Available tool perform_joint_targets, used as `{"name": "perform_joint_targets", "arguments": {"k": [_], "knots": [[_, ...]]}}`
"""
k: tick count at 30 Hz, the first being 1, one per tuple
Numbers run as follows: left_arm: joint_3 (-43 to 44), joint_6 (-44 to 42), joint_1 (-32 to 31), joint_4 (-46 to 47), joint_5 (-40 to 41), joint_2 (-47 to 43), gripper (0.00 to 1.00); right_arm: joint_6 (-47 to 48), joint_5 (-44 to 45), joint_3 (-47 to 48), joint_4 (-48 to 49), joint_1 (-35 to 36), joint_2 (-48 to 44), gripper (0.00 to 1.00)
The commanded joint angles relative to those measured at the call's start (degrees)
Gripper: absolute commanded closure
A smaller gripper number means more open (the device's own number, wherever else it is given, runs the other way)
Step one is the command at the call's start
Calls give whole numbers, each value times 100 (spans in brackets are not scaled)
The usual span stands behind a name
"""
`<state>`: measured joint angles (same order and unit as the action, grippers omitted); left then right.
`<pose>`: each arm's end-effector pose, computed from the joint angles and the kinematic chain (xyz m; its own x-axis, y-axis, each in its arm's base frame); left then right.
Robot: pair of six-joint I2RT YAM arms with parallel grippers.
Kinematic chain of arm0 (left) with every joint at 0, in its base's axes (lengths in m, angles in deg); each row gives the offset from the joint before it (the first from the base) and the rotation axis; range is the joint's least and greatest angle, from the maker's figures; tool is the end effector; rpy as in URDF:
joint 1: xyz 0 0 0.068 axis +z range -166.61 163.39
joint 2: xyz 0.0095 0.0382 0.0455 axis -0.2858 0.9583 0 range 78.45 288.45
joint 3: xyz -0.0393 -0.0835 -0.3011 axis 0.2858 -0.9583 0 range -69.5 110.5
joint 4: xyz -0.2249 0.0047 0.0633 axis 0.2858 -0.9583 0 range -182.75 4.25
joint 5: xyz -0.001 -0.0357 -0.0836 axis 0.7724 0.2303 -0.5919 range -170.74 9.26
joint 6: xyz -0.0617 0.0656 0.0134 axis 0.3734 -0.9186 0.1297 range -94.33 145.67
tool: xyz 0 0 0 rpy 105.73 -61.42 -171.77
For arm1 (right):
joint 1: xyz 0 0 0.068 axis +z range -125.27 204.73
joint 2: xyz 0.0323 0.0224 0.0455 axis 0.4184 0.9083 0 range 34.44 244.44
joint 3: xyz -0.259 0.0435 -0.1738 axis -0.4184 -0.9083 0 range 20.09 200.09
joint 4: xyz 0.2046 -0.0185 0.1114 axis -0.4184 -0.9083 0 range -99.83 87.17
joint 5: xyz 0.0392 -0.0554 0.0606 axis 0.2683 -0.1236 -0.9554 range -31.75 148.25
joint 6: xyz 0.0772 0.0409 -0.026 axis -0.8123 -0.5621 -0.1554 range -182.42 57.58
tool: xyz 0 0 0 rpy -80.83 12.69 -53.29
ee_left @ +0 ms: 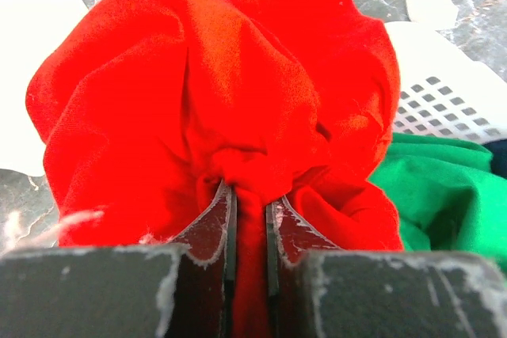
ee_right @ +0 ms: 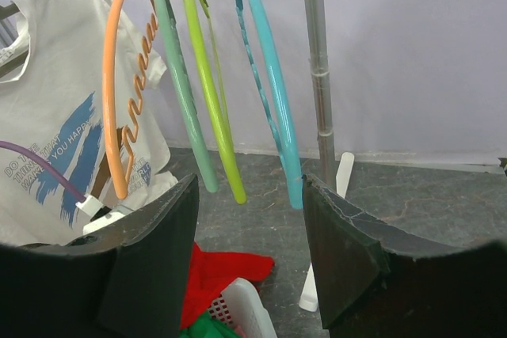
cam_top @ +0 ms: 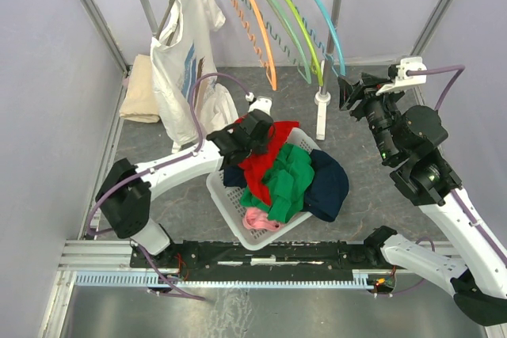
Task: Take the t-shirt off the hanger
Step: Pick up the T-shirt from the center of the board.
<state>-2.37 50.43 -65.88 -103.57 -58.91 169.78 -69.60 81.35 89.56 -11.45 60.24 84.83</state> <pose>0.2573 -0.2524 0.2871 -0.6157 0.1194 -0.7789 0.2923 0.9525 -0.0851 0.1444 0.0635 0.5044 0.1191 0.2262 -0.9668 -0.2370 0.9520 0.1936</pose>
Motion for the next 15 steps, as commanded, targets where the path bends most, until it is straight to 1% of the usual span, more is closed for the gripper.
{"name": "perform_joint_targets", "arguments": {"k": [1,4,7,11,15], "knots": [[234,-224,-154,-176,-161,-664,97,83,77,-30,209,-11,-57,38],[243,-449,-293,124,-78,-1271,97,77,89,-41,220,-15,-56,38],[214,-600,-361,467,-229,-1885,97,65,82,-51,236,-15,-56,38],[267,-714,-378,804,-657,-2524,97,49,74,-56,253,-15,-48,38],[484,-785,-380,1082,-1335,-2807,97,11,72,-75,295,-12,-38,38]]}}
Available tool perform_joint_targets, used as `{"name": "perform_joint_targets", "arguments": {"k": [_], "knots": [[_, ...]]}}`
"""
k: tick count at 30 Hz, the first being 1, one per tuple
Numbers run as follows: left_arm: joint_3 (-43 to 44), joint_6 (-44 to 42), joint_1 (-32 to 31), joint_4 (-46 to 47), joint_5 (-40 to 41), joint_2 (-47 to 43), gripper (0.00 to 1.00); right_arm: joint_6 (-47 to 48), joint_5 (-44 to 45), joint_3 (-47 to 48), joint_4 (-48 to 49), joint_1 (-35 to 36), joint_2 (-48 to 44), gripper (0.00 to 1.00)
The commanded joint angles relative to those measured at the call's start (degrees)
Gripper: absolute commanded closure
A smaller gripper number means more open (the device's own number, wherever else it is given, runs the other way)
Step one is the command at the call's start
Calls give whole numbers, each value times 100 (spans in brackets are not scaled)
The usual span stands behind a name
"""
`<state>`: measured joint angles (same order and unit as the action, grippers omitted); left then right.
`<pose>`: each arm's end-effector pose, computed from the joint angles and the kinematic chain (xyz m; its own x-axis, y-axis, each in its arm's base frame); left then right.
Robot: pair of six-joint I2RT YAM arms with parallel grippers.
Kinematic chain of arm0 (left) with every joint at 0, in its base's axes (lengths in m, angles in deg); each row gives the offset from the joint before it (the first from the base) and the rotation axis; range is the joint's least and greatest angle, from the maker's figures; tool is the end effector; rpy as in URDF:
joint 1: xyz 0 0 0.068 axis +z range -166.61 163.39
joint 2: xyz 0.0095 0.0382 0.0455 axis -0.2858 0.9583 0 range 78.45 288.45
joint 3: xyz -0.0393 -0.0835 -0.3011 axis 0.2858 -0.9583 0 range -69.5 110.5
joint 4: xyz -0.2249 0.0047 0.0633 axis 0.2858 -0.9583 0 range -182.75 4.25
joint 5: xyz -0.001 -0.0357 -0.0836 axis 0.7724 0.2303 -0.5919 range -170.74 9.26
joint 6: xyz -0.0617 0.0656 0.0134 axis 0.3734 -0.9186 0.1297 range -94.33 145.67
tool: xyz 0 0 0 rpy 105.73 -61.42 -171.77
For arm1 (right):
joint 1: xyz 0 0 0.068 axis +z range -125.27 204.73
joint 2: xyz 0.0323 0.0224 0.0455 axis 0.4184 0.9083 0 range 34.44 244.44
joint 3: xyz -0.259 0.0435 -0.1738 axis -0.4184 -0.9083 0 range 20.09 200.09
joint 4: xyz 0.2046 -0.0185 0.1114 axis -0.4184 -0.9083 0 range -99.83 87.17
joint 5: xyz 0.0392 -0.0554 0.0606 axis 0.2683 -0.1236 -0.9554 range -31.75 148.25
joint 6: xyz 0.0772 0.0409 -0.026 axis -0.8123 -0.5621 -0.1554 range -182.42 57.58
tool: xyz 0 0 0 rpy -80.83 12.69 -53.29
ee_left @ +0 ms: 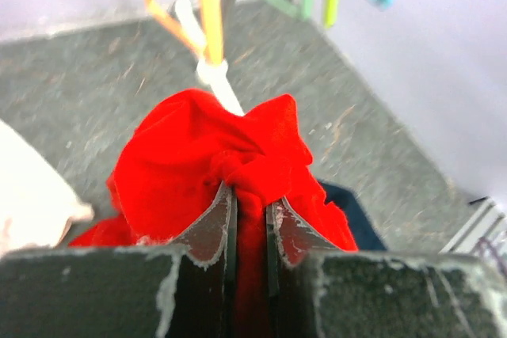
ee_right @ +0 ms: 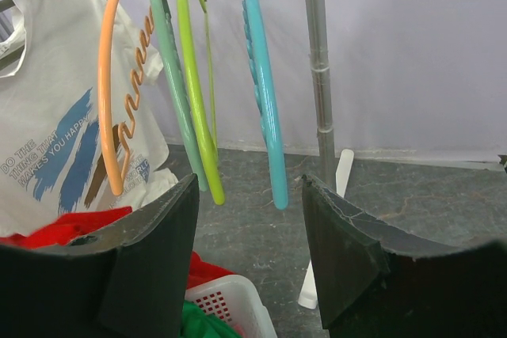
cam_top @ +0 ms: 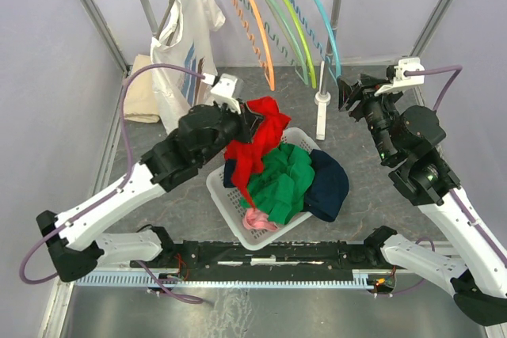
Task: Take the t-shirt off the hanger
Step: Pick up the T-shirt from the center of the board, then place the T-shirt in the bin.
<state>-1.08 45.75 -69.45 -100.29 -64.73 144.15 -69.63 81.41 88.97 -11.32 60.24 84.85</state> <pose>0.1718 -0.1894 0.4325 -0.3231 -0.1198 -0.9387 0.5240 0.8034 -0.2829 0.1458 0.0644 0.5012 0.1125 0.2220 -0.9685 -0.2347 0.9531 0.1912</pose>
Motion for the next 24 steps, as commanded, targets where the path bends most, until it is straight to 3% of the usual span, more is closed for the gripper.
{"name": "perform_joint_targets", "arguments": {"k": [1,11,24], "knots": [[393,-327,-25,859,-972,-287,97,12,73,-19,289,-17,-36,38],[1035,-229,-24,1813,-2281,-480,97,-29,275,-57,284,-17,-66,38],[2107,-86,-24,1449,-2099,41,97,-11,564,-120,237,-12,-290,38]]}}
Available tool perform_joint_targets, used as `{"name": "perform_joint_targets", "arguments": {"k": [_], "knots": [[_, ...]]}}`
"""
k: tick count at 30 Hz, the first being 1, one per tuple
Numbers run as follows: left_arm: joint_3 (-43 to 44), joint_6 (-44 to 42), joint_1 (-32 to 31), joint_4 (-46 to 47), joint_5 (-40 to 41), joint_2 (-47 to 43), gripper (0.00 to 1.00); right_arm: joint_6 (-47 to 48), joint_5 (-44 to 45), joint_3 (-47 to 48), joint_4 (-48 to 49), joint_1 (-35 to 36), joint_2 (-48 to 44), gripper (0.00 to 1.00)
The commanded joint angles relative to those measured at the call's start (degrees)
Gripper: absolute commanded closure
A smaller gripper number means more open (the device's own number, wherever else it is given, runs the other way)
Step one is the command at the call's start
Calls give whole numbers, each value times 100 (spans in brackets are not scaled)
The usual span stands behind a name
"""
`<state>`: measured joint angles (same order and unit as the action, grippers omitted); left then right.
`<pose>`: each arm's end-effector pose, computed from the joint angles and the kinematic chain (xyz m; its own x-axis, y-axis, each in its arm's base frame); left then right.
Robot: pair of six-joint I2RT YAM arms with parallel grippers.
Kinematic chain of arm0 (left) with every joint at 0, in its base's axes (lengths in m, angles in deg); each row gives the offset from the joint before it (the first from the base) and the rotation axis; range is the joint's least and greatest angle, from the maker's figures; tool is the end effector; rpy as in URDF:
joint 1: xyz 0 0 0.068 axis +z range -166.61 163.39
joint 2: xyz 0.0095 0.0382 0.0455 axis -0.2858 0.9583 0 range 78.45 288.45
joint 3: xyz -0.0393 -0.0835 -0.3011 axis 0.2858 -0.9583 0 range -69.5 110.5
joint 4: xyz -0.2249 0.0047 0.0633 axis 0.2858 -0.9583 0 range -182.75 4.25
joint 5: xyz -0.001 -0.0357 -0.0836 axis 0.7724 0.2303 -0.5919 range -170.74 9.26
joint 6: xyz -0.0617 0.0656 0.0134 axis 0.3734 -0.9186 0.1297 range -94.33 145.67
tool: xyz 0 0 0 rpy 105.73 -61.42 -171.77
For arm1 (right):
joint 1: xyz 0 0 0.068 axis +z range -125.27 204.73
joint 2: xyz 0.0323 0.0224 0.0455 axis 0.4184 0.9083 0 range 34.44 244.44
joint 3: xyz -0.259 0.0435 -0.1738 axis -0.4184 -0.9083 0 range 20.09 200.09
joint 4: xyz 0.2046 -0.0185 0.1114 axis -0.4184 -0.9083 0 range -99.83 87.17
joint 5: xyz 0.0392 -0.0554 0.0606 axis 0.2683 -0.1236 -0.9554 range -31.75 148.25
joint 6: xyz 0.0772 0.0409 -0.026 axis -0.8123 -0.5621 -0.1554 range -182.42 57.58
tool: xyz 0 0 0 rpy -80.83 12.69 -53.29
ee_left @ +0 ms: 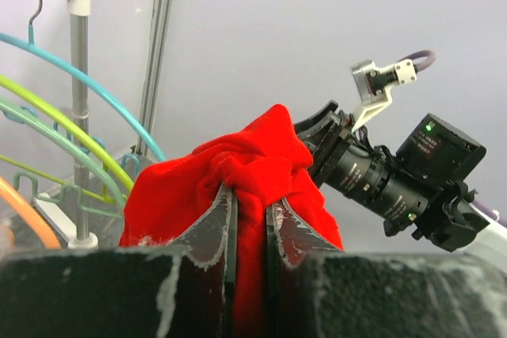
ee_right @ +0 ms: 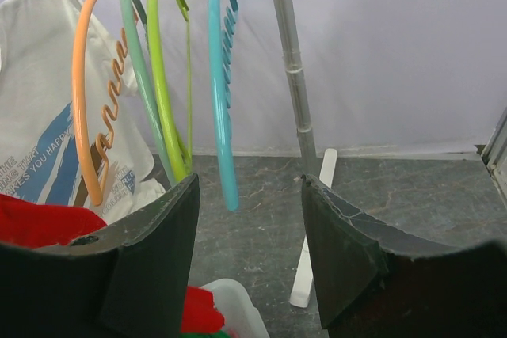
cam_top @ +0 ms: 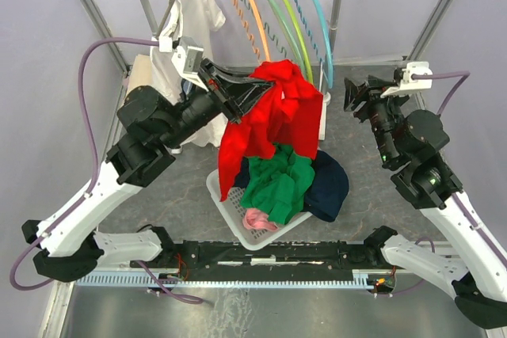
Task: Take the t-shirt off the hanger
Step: Place the T-shirt in the bin.
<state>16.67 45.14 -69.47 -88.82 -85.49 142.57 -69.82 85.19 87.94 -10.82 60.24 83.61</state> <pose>0.1211 -0.1711 0.5769 -0.0953 -0.4241 -0.9006 0.8591 0.4220 -0.2896 0.1420 0.0557 0.4990 0.1297 0.2336 -0.9636 -0.1736 0.9622 0.2099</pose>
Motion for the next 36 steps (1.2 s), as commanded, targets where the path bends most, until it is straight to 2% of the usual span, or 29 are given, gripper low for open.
{"name": "perform_joint_targets", "arguments": {"k": [1,5,16,20,29,36], "knots": [[324,1,-20,247,-29,257,97,16,195,-24,173,-16,-189,38],[26,176,-19,53,21,414,97,53,275,-41,156,-14,-253,38],[-1744,493,-114,-372,736,401,97,30,264,-50,156,-17,-266,38],[-2091,547,-293,-561,932,612,97,-20,193,-29,148,-15,-192,38],[-2302,568,-959,-1158,1527,1816,97,-60,126,-5,115,-11,-140,38],[-2321,630,-1333,-1247,2129,3001,97,1,175,4,74,-17,-129,38]]}}
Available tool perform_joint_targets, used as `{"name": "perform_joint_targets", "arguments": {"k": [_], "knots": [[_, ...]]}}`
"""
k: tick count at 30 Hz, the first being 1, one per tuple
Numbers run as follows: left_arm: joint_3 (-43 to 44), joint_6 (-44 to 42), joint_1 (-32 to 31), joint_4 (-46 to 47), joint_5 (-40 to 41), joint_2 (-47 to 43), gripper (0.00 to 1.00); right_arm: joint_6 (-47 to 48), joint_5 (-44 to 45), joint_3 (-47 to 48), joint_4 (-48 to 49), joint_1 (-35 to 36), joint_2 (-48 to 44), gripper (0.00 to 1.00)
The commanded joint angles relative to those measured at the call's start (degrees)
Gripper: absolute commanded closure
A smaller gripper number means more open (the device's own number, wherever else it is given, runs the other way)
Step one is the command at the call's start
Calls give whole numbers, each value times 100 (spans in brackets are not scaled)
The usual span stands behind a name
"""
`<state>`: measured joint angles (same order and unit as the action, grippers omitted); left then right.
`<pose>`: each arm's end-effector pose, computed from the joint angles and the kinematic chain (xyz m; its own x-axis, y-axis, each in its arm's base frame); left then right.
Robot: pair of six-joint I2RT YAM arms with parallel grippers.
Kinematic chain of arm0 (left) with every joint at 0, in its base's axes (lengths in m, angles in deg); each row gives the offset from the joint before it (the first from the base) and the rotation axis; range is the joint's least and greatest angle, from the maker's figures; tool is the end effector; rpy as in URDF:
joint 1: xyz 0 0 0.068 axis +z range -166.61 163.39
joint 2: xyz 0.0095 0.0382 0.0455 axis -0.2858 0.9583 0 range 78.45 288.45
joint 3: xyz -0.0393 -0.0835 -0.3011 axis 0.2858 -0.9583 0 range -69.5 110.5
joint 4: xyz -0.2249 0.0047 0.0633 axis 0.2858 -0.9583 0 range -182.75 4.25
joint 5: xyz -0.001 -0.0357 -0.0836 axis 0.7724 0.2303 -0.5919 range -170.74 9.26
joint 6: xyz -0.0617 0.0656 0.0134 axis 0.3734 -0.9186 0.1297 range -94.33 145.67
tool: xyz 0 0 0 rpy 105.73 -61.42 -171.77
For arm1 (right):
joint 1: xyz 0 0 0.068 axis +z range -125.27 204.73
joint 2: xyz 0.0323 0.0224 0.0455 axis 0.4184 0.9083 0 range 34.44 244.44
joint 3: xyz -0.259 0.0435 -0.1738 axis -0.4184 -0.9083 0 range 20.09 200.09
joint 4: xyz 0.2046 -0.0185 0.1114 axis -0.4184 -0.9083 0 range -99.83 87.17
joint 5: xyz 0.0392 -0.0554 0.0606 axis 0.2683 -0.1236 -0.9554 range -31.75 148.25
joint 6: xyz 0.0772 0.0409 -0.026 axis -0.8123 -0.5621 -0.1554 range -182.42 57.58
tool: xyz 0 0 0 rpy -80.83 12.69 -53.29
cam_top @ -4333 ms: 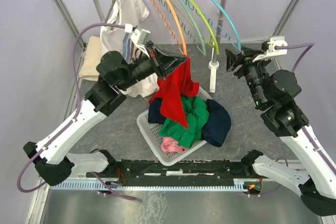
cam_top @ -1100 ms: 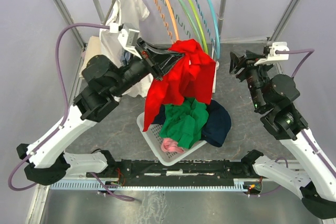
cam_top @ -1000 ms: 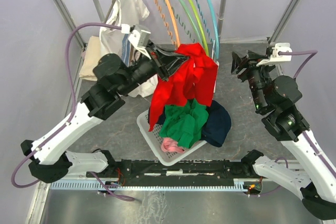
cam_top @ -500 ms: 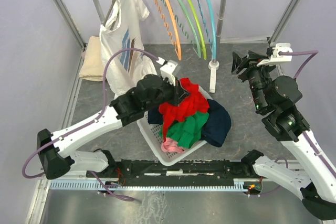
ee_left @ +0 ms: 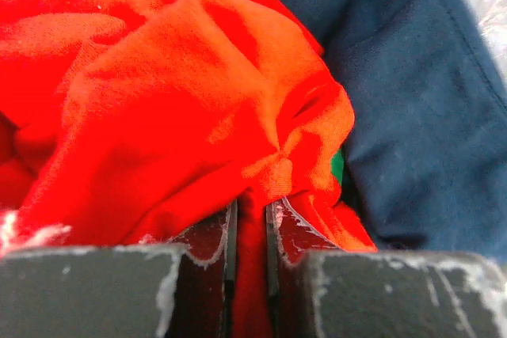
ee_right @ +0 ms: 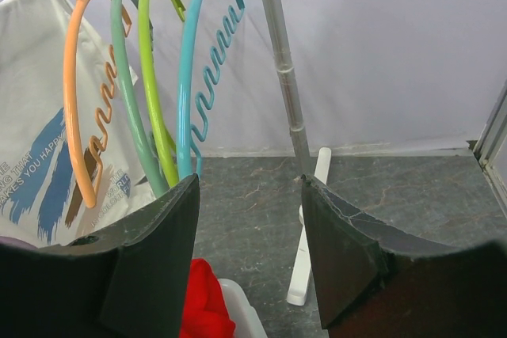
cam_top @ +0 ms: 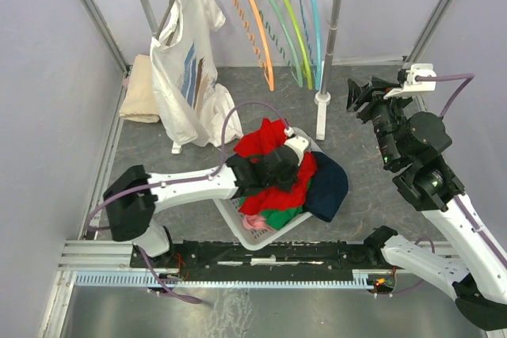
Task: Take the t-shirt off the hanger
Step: Place the T-shirt in the bin.
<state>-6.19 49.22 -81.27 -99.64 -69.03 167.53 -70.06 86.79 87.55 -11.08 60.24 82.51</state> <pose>0.1662 -0.3123 0.2831 -0.5772 0.3050 -0.7575 0.6410 0.7440 -0.1888 0.1373 0.0499 0.4983 0.1387 0.2425 -0.9602 -0.1485 0.9637 0.2219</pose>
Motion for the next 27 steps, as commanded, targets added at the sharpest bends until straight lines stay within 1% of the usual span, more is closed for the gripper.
{"name": "perform_joint_targets", "arguments": {"k": [1,6,9,12,13,14,16,17,19,21,25,26,27], "knots": [[-11,247,-178,-211,522,655,97,31,17,47,104,-13,-18,38],[52,362,-248,-421,621,1043,97,61,34,24,99,-17,2,38],[120,355,-276,-558,646,1062,97,63,38,28,113,-11,40,38],[362,277,-346,-837,930,862,96,61,5,43,109,-15,87,38],[472,247,-364,-945,1014,759,91,50,-9,48,109,-17,100,38],[577,214,-378,-1035,1082,656,82,40,-26,51,112,-15,109,38],[776,165,-415,-1210,1175,442,54,28,-53,56,127,-17,114,38],[877,155,-427,-1312,1214,360,43,17,-65,64,130,-12,114,38],[1050,135,-458,-1483,1325,188,31,2,-69,65,130,-17,108,38],[1235,116,-484,-1660,1421,-29,23,0,-68,64,116,-14,98,38],[1472,89,-512,-1867,1493,-420,19,-17,-89,66,101,-13,73,38],[1535,82,-519,-1917,1523,-520,14,-30,-85,59,104,-13,64,38],[1599,86,-518,-1994,1549,-609,14,-40,-85,63,111,-15,58,38]]}}
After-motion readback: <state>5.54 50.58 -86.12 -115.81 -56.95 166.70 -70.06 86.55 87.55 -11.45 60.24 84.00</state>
